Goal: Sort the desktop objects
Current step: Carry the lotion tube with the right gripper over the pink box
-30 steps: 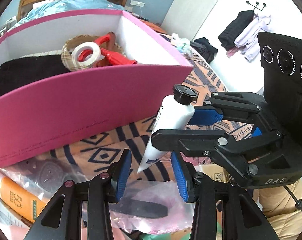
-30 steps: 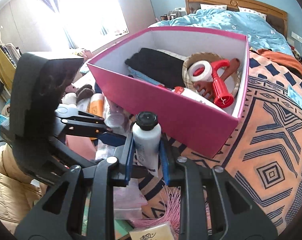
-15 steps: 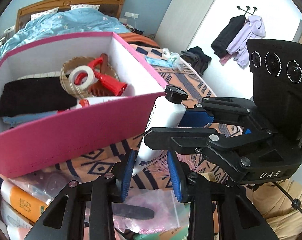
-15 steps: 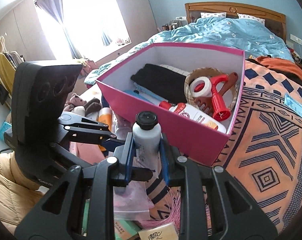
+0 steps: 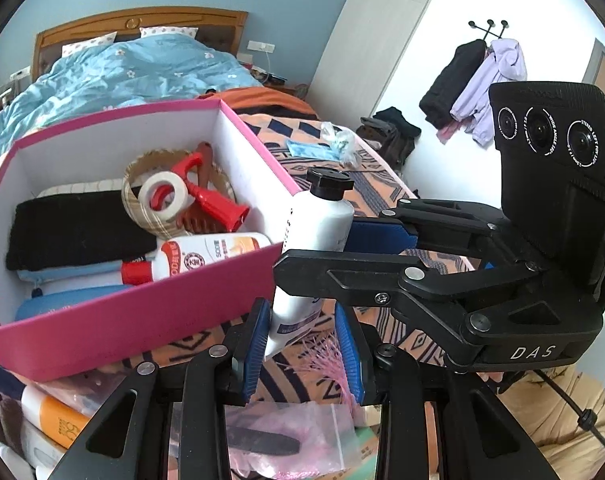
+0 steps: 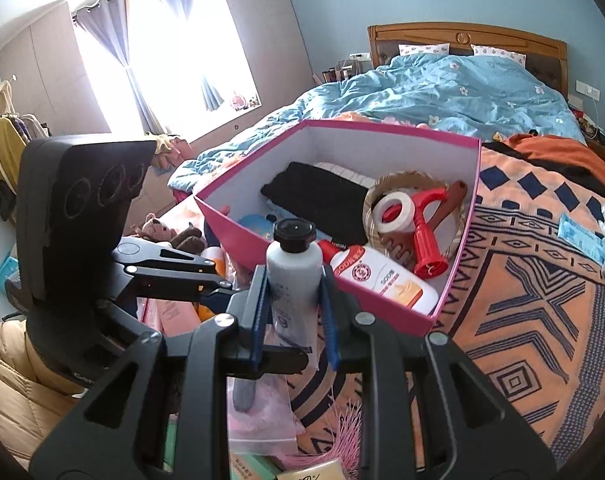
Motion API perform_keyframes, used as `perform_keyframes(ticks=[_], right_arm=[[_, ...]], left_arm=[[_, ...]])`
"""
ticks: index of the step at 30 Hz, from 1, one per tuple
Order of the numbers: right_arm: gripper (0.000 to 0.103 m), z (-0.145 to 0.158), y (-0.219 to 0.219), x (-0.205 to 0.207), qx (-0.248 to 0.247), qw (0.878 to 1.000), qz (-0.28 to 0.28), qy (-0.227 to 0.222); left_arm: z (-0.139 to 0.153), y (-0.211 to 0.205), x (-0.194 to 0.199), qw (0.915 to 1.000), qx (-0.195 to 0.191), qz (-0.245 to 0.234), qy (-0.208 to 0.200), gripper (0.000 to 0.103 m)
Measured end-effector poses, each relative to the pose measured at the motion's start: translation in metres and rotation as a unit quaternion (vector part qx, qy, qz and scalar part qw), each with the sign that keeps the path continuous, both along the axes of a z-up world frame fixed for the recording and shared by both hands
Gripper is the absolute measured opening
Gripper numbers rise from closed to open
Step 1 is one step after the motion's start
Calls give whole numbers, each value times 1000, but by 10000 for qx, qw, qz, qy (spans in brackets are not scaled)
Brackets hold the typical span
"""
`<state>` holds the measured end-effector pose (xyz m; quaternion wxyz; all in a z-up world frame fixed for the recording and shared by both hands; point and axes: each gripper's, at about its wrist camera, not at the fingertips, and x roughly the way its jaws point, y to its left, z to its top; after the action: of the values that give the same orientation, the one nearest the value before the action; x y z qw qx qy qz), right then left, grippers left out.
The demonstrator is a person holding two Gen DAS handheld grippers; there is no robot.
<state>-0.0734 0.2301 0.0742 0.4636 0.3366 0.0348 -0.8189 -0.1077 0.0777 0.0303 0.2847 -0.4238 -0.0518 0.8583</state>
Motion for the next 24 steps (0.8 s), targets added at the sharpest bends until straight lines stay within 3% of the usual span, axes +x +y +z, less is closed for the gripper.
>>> perform_keyframes(ticks=[24], right_arm=[[26, 18, 5, -20, -211, 9997, -148, 31]], left_arm=[[20, 6, -17, 9997, -8, 106, 224, 33]])
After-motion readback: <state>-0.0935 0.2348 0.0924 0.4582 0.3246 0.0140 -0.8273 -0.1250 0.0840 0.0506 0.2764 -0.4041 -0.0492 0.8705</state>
